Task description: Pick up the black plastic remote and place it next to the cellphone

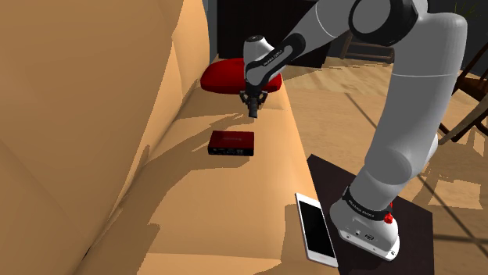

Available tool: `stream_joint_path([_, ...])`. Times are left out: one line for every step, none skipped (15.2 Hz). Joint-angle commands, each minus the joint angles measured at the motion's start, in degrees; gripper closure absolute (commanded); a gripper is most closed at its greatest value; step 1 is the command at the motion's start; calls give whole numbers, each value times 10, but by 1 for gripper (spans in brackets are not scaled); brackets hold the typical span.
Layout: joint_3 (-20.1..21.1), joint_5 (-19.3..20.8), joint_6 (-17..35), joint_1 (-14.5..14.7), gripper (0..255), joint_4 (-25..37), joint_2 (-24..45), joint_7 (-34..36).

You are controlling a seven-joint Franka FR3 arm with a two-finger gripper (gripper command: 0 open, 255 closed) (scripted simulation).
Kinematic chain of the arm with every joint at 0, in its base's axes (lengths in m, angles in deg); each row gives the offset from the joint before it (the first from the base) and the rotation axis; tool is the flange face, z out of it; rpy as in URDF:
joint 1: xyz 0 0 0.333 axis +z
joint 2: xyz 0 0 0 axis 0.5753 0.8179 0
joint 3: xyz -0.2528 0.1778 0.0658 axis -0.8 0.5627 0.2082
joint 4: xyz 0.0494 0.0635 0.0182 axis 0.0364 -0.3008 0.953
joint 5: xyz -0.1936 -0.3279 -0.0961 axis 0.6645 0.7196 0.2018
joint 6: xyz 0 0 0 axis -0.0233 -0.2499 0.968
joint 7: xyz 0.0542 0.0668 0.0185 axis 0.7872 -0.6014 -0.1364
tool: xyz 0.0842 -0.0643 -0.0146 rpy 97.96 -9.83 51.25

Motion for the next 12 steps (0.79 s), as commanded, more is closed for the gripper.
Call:
stream_joint_path([-1,0,-2,-1,255,-3,2,0])
stream_joint_path([-2,0,-2,-1,255,-4,1,0])
stream_joint_path([-2,1,-1,-1,255,-6,0,0])
stream_joint_path([-2,0,-2,-2,255,-7,-2,-1])
stream_joint_path([-2,0,0,-3,255,-7,0,-2])
stream_joint_path([-2,0,-1,-2,255,-6,0,-2])
stream_joint_path([-1,0,-3,-1,255,-2,3,0])
stream_joint_path([-1,-1,-9,-1,255,0,-2,-2])
stream_joint_path([0,-3,-15,-2,255,2,-7,-5])
stream_joint_path([1,-5,-21,-2,255,3,-11,-7])
stream_joint_path([1,-7,-28,-2,255,5,-16,-9])
stream_joint_path([2,-9,-34,-2,255,8,-20,-12])
